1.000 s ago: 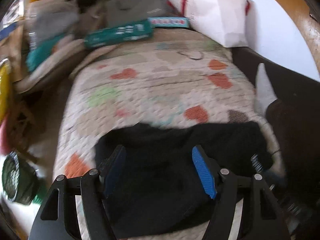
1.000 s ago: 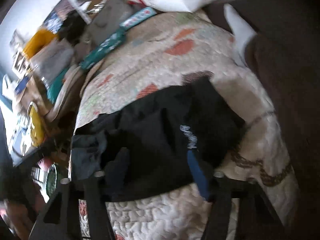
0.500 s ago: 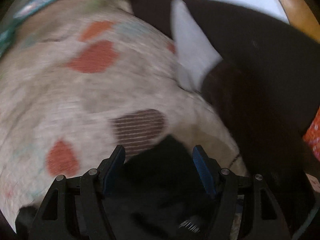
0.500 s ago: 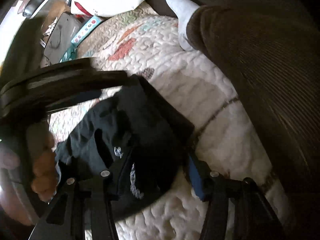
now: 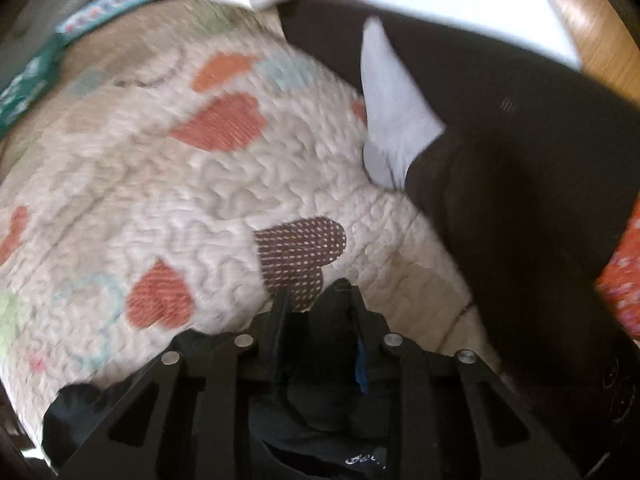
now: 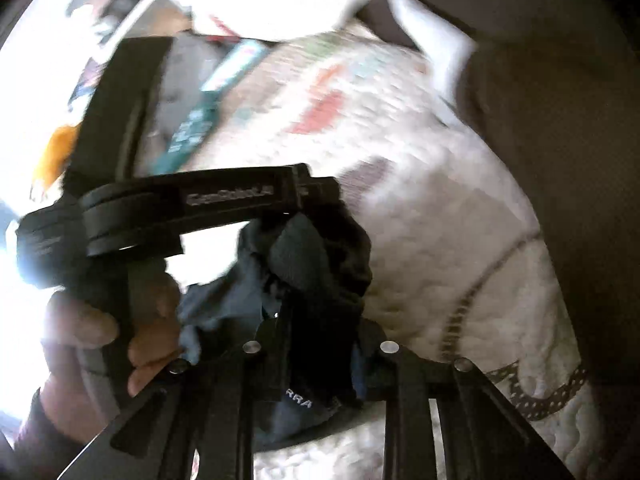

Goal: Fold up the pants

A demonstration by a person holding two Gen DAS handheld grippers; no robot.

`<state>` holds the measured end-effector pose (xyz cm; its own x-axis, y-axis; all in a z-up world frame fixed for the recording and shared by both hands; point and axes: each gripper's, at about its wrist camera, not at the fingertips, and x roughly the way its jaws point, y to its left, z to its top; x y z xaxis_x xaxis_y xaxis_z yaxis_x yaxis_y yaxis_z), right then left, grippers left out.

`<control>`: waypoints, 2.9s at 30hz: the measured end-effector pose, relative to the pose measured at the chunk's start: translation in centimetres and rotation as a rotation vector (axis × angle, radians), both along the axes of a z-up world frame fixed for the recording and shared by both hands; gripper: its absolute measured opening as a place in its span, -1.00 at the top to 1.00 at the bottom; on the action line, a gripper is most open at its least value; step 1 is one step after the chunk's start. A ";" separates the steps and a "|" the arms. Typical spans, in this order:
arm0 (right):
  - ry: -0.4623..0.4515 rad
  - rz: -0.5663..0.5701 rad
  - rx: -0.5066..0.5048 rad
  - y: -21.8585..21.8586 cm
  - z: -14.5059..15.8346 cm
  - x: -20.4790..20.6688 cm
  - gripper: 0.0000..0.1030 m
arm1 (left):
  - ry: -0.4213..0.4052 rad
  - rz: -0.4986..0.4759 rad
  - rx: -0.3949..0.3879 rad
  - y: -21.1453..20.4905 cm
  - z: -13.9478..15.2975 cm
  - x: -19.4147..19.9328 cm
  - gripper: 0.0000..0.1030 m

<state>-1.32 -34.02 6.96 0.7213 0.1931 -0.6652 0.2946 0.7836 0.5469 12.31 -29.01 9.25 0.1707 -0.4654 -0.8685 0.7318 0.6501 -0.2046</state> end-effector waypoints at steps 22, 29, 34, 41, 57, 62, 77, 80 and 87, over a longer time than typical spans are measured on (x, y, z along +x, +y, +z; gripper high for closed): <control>-0.002 0.746 -0.402 27.3 -0.1 5.9 0.54 | 0.102 0.724 -0.300 36.6 -3.3 1.1 0.53; -0.021 0.921 -0.513 30.9 -1.0 2.3 -0.43 | 0.122 0.956 -0.269 41.9 -4.5 2.8 0.06; -0.052 0.948 -0.536 29.1 2.1 0.5 -0.42 | 0.156 1.040 -0.335 44.3 -4.3 0.3 0.05; -0.056 0.707 -0.619 23.9 4.6 3.4 -0.42 | -0.033 0.871 -0.247 38.8 -2.1 -3.1 0.05; 0.112 0.422 -0.410 14.9 -1.4 5.7 -0.42 | 0.143 0.980 -0.101 38.5 -7.7 -0.7 -0.11; 0.087 0.447 -0.366 14.5 -1.2 5.7 -0.43 | 0.240 0.942 -0.441 40.4 -6.5 -2.0 -0.14; 0.115 0.412 -0.178 12.1 -2.5 7.6 -0.49 | 0.175 0.720 -0.338 35.0 -5.9 -3.0 -0.28; 0.138 0.427 -0.144 12.0 -3.2 8.9 -0.50 | 0.252 0.721 -0.377 34.4 -8.0 -2.4 -0.36; 0.182 0.463 0.017 12.8 -5.9 12.3 -0.54 | 0.272 0.674 -0.425 33.4 -8.5 -1.0 -0.05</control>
<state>10.98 -21.20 1.04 0.4294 0.4776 -0.7665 0.0097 0.8462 0.5327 11.30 4.40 0.78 0.3395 -0.6354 -0.6935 0.1043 0.7582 -0.6436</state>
